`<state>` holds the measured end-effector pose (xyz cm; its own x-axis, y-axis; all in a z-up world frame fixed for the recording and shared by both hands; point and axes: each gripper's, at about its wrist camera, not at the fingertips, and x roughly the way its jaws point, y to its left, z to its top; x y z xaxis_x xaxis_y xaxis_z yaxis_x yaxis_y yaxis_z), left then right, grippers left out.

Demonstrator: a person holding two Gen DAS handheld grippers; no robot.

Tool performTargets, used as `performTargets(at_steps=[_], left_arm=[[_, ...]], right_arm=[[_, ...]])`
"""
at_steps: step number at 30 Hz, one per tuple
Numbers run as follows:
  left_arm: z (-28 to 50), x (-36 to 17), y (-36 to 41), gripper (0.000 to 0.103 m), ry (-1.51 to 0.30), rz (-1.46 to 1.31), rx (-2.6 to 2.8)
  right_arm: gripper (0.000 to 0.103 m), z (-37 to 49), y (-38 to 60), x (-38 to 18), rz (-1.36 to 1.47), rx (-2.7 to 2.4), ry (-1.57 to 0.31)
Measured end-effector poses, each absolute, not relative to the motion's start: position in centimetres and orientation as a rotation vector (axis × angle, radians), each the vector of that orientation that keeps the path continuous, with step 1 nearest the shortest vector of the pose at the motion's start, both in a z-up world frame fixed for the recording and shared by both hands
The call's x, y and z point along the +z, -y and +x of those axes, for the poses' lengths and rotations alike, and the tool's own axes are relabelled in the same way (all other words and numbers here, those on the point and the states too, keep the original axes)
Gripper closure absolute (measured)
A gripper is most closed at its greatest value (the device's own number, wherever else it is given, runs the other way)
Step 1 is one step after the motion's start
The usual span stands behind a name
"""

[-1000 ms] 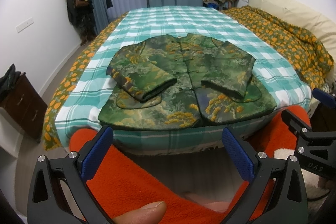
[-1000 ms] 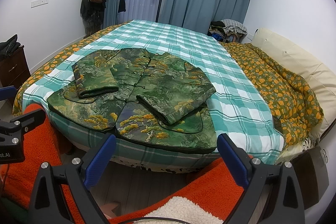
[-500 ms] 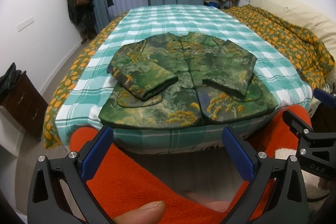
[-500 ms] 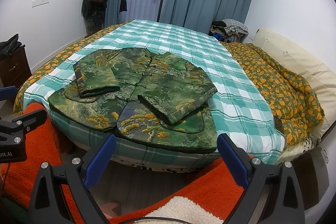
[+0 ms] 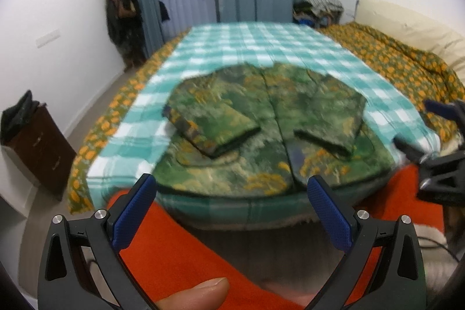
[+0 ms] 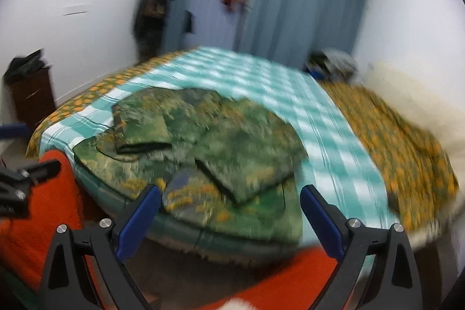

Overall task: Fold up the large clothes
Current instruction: 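Grasp the folded sleeve with the left tool and lift it off the jacket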

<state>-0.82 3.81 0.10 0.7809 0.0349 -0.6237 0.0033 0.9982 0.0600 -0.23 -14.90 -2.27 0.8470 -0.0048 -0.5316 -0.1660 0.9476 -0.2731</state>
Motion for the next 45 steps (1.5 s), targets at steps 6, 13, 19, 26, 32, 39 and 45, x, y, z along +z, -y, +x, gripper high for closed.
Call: performTargets(at_steps=[6, 13, 19, 26, 32, 39, 45], left_arm=[[1.3, 0.9, -4.0, 0.000, -0.625, 0.138, 0.070], [3.9, -0.3, -4.4, 0.000, -0.733, 0.151, 0.036], [5.4, -2.4, -4.1, 0.000, -0.804, 0.150, 0.008], [8.1, -4.2, -4.8, 0.000, -0.871, 0.142, -0.036], [12.1, -4.7, -5.5, 0.000, -0.854, 0.196, -0.091], [17.9, -6.3, -6.0, 0.000, -0.872, 0.286, -0.245], [22.8, -9.8, -6.1, 0.000, -0.996, 0.336, -0.337]], right_arm=[[0.000, 9.9, 15.2, -9.2, -0.479, 0.295, -0.829], [0.001, 17.7, 15.4, -13.5, -0.508, 0.310, -0.941], [0.043, 21.9, 17.1, -18.2, -0.498, 0.271, -1.045], [0.091, 19.9, 22.4, -11.7, -0.228, 0.180, -0.893], [0.091, 16.9, 32.6, -2.4, -0.095, -0.025, -0.709], [0.086, 15.8, 46.0, -1.0, -0.060, -0.387, -0.700], [0.049, 14.0, 49.6, -3.3, -0.090, -0.645, -0.727]])
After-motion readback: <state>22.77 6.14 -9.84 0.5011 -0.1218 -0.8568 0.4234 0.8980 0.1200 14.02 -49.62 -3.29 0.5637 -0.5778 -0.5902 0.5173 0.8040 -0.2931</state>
